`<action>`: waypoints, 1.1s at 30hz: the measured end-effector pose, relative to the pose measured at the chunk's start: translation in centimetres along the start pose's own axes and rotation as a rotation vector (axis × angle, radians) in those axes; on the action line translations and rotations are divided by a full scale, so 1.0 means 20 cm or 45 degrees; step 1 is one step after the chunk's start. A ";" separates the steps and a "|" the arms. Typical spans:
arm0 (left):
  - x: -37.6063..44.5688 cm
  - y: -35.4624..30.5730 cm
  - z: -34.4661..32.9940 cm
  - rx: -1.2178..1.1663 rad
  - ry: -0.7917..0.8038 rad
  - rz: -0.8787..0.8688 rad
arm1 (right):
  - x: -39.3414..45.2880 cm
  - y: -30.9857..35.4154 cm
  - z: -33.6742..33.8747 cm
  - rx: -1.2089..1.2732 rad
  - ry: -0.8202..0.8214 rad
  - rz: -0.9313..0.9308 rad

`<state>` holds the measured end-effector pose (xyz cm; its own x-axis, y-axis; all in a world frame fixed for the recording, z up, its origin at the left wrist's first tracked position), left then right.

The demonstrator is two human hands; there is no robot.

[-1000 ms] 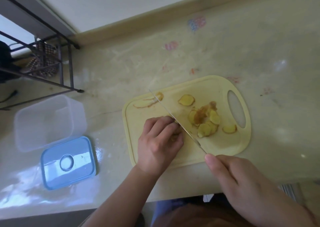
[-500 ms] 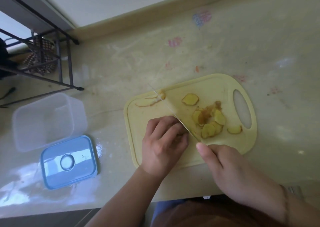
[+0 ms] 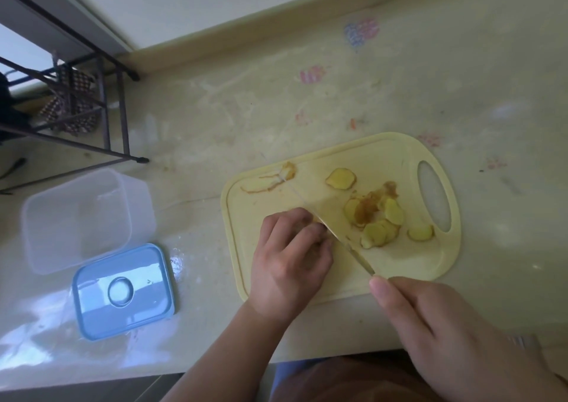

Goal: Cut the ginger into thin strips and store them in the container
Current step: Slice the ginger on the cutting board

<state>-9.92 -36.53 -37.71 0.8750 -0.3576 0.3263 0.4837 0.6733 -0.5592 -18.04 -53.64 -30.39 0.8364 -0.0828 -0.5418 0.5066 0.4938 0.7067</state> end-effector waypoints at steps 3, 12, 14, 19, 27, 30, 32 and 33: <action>0.00 0.00 0.00 -0.007 0.010 0.003 | -0.01 -0.02 0.00 -0.015 -0.021 -0.011; 0.00 0.00 0.00 -0.021 0.005 -0.001 | 0.00 -0.04 -0.01 0.027 0.035 -0.065; 0.00 0.00 0.00 -0.026 -0.002 -0.003 | 0.02 -0.03 -0.01 0.039 0.079 -0.065; 0.01 0.00 0.00 -0.027 -0.001 0.000 | 0.05 -0.03 -0.03 0.001 0.083 -0.032; 0.02 -0.01 0.01 0.002 0.009 -0.014 | 0.15 -0.02 -0.10 -0.121 0.046 -0.001; 0.02 -0.02 0.01 0.002 0.013 -0.005 | 0.14 -0.04 -0.10 -0.093 0.046 -0.005; 0.01 -0.02 0.01 -0.013 0.021 -0.008 | 0.14 -0.04 -0.08 -0.043 0.049 0.000; 0.01 -0.01 0.02 -0.016 0.032 -0.014 | 0.13 -0.04 -0.07 -0.016 0.044 0.002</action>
<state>-9.80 -36.55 -37.17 0.8699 -0.3811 0.3130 0.4931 0.6610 -0.5656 -16.51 -53.11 -33.02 0.8293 -0.0520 -0.5564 0.5025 0.5049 0.7018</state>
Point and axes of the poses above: each hand's wrist, its own x-axis towards the middle knuckle, its own z-axis out of the back of the hand, y = z × x, the point moved 2 cm from there along x, towards the middle knuckle, and after that the axes turned 2 degrees about x, right-handed, at the moved point
